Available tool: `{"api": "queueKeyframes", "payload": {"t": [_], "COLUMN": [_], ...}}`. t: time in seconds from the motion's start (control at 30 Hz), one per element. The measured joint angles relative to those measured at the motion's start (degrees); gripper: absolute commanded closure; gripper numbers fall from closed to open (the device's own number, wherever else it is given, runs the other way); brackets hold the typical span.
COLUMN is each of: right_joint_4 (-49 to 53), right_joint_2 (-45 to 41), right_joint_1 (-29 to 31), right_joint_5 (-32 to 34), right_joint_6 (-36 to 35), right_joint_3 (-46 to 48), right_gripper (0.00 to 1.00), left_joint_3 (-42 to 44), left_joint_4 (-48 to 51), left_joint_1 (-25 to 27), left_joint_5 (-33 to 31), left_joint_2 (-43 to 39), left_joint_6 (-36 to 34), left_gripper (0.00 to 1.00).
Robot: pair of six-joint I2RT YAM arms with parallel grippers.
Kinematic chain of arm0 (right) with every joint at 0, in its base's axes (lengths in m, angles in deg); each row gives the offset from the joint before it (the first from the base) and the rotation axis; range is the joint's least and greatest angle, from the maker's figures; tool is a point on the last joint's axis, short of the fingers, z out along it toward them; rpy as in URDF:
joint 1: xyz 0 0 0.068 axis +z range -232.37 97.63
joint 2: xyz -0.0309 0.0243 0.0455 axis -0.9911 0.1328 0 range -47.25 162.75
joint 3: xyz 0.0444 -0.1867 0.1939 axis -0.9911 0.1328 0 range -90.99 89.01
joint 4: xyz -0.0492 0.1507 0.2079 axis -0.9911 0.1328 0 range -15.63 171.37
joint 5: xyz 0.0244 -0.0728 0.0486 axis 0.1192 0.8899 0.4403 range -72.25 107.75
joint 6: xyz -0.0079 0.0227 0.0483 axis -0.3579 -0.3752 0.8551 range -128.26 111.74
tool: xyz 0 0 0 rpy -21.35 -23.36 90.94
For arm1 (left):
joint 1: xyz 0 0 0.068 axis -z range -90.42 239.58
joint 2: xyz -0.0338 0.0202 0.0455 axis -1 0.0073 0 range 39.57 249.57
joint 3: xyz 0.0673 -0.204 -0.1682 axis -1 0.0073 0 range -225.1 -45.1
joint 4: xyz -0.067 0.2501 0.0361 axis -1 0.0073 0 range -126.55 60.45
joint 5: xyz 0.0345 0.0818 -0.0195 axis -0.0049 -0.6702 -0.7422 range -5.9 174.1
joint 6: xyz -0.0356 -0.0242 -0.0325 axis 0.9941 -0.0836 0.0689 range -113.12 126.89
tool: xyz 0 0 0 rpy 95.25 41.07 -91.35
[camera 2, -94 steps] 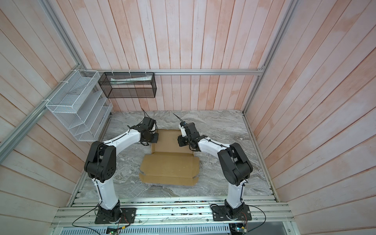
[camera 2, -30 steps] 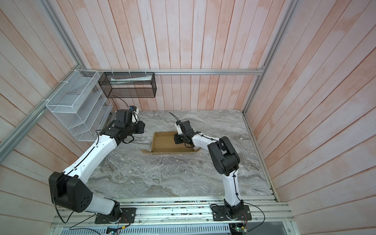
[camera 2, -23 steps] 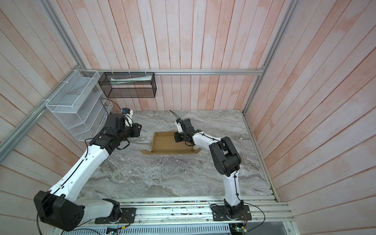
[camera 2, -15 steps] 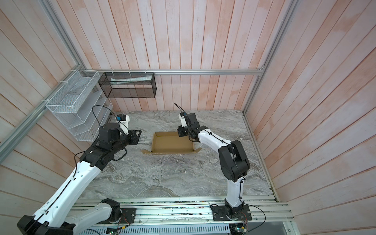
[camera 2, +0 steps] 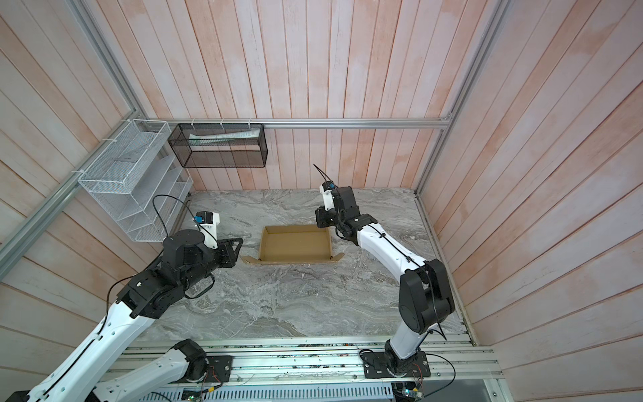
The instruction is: Fold the paper box
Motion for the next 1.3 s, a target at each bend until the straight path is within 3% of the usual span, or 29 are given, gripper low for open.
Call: {"api": "queueKeyframes", "payload": {"t": [0.33, 0.5, 0.87, 1.3], "right_joint_4": [1.6, 1.7, 1.7, 0.9], "right_joint_2": [-2.4, -4.0, -7.4, -10.3], "right_joint_1": [-1.8, -1.9, -1.9, -3.4], "right_joint_5": [0.2, 0.2, 0.2, -0.3], "right_joint_6": [-0.4, -0.6, -0.6, -0.6], "right_joint_3": [3.7, 5.0, 9.9, 15.7], "right_gripper": [0.87, 0.87, 0.87, 0.88], "left_joint_3": [-2.5, 0.7, 12.2, 16.7], "left_joint_4": [15.5, 17.9, 13.0, -0.8], "left_joint_1": [1.2, 1.7, 8.3, 17.7], "left_joint_5": [-2.1, -0.2, 3.3, -1.4], "left_joint_2": [-2.4, -5.2, -5.6, 0.6], "left_joint_6": [7.5, 11.0, 17.4, 22.6], "left_gripper": [0.64, 0.64, 0.64, 0.64]}}
